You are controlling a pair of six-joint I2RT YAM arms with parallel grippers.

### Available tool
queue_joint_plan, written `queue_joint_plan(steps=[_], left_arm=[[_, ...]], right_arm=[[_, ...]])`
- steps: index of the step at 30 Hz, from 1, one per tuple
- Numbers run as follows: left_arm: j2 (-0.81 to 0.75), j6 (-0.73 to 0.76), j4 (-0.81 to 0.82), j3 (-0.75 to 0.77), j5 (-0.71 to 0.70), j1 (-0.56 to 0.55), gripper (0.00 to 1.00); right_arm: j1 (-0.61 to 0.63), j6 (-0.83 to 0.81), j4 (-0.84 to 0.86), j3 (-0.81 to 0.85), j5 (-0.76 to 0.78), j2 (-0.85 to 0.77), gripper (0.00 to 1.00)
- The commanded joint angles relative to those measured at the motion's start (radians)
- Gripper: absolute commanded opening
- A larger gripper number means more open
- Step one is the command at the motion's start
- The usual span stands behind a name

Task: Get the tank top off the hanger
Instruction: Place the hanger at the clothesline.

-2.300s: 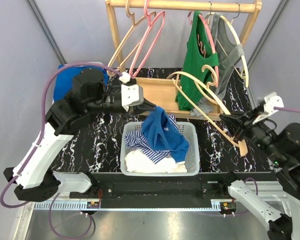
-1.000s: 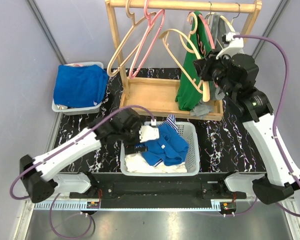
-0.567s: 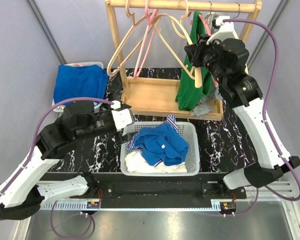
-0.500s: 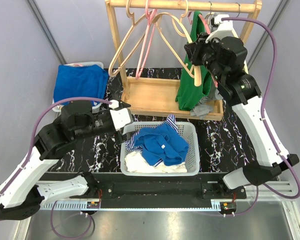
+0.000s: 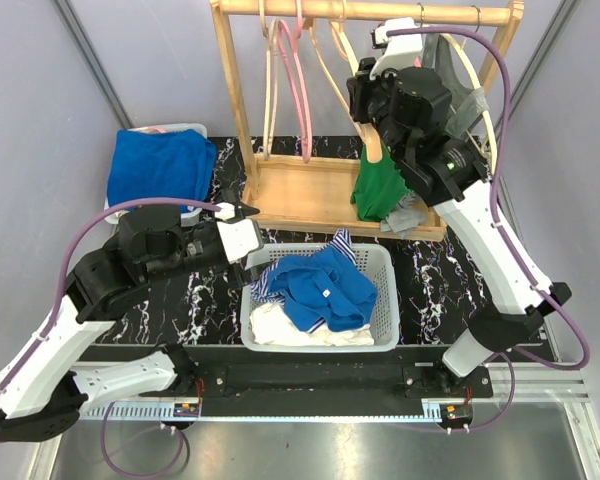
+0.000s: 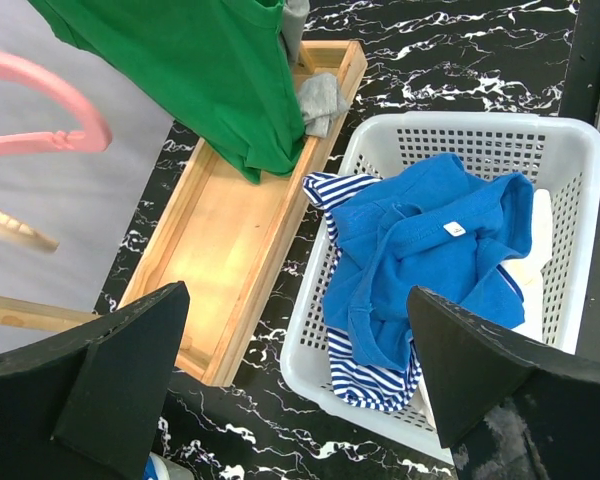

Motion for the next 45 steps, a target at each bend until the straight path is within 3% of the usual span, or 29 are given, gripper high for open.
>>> queue_joint_plan(steps=[1, 6, 30, 34, 35, 38, 45], left_arm=[[-0.019, 0.012, 0.040, -0.008, -0.006, 0.001, 0.99], [-0.027, 0.009, 0.040, -0.006, 0.003, 0.012, 0.99], [-0.001, 0.020, 0.054, 0.021, 0.029, 0.034, 0.99], [0.008, 0.017, 0.060, 0.026, 0.022, 0.035, 0.99], [0.012, 0.017, 0.061, 0.029, 0.019, 0.035, 0.99], [0.019, 0.021, 0.063, 0.041, 0.011, 0.037, 0.99], [0.053, 0.043, 0.066, 0.101, 0.000, 0.038, 0.99]], right_arm=[[0.009, -0.045, 0.030, 0.081, 0.115, 0.045, 0.00], [0.021, -0.093, 0.026, 0.144, 0.206, 0.106, 0.00], [0.052, 0.002, 0.012, 0.043, 0.076, 0.145, 0.00], [0.055, -0.001, -0.017, 0.037, 0.075, 0.139, 0.17], [0.055, -0.002, -0.022, 0.033, 0.086, 0.131, 0.29], [0.055, -0.016, -0.020, -0.013, 0.105, 0.059, 0.48], [0.057, -0.065, -0.019, -0.072, 0.069, -0.156, 0.61]])
